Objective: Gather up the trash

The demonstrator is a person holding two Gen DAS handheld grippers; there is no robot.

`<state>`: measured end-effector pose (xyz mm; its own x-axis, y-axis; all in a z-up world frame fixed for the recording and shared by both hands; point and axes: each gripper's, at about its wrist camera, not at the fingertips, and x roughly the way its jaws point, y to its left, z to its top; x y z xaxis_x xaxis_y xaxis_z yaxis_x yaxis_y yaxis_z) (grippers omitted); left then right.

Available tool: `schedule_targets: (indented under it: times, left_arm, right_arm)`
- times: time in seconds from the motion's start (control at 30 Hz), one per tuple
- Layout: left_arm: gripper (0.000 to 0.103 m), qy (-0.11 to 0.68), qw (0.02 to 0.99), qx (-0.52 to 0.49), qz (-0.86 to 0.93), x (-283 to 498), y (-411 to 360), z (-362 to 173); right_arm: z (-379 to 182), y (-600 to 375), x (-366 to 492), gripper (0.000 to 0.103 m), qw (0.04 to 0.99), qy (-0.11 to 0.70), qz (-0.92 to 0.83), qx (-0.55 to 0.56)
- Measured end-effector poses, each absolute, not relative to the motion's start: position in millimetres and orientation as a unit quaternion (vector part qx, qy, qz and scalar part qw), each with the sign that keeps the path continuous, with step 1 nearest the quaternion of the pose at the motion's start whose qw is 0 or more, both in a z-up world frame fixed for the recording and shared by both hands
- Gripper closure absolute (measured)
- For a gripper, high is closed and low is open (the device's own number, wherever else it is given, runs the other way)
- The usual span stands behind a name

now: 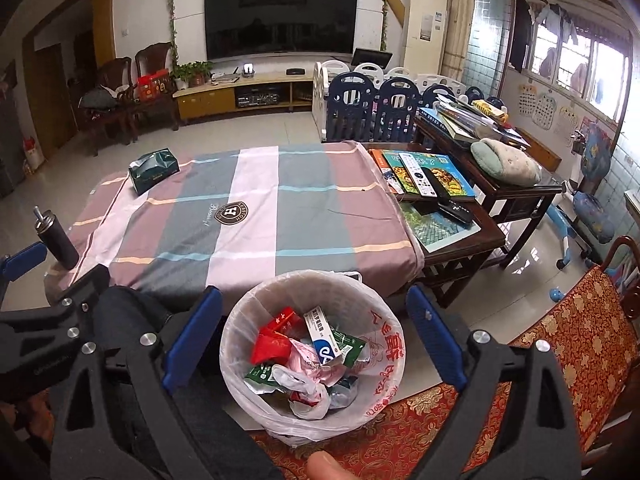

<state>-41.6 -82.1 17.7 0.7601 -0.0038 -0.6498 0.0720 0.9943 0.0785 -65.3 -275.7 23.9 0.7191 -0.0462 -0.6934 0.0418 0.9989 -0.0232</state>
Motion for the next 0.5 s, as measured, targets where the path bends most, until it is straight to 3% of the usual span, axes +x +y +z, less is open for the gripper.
schedule_targets:
  times: [0.5]
  left_arm:
    - [0.003,0.348,0.936,0.050,-0.016,-40.7,-82.5,17.1]
  right_arm:
    - [9.9,-274.2,-59.9,0.011,0.918,0.395,-0.021,0.001]
